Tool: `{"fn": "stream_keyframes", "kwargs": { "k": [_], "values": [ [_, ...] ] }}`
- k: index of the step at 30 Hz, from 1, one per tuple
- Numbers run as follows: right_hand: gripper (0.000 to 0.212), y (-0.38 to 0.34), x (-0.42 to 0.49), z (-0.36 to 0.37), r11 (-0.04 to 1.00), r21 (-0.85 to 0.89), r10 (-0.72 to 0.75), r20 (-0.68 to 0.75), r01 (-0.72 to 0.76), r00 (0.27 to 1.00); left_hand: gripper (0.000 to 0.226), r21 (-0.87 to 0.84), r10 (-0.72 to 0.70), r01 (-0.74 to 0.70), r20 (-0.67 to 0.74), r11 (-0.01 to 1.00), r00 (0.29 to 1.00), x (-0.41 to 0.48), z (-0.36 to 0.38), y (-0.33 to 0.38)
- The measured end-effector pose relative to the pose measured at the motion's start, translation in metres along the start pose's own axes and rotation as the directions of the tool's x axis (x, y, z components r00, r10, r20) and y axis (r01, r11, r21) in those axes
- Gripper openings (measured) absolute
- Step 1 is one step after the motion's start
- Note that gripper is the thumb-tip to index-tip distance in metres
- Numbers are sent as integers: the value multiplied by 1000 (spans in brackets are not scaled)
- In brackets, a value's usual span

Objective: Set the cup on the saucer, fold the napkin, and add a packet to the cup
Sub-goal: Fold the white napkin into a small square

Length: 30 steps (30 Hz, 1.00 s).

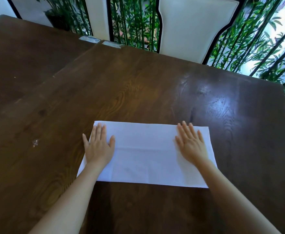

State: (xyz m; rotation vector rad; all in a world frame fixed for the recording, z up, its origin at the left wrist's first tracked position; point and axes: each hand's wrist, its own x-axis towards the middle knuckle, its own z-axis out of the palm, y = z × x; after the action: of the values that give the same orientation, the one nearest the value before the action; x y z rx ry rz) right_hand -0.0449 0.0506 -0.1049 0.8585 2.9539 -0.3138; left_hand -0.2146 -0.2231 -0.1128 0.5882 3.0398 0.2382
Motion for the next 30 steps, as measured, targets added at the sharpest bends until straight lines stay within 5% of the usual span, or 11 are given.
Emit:
{"fn": "stream_keyframes", "kwargs": {
  "k": [9,13,15,23,30],
  "values": [
    [59,8,-11,-14,993,-95,77,3,-76,997,61,50,47,-48,32,998,998,-11,-11,8],
    [56,-66,-51,-4,977,-42,-212,-28,211,977,58,-53,209,-208,9,977,978,-61,-5,55],
    [54,-99,-75,14,942,-22,-333,20,334,943,55,-56,184,-180,68,982,981,-83,7,69],
    [61,-53,-93,25,986,-12,-167,32,167,985,65,17,-82,81,77,997,994,-96,1,17],
    [61,3,-107,7,999,-16,-28,96,30,995,71,-1,-63,65,180,998,982,-96,-10,0]
  ]
}}
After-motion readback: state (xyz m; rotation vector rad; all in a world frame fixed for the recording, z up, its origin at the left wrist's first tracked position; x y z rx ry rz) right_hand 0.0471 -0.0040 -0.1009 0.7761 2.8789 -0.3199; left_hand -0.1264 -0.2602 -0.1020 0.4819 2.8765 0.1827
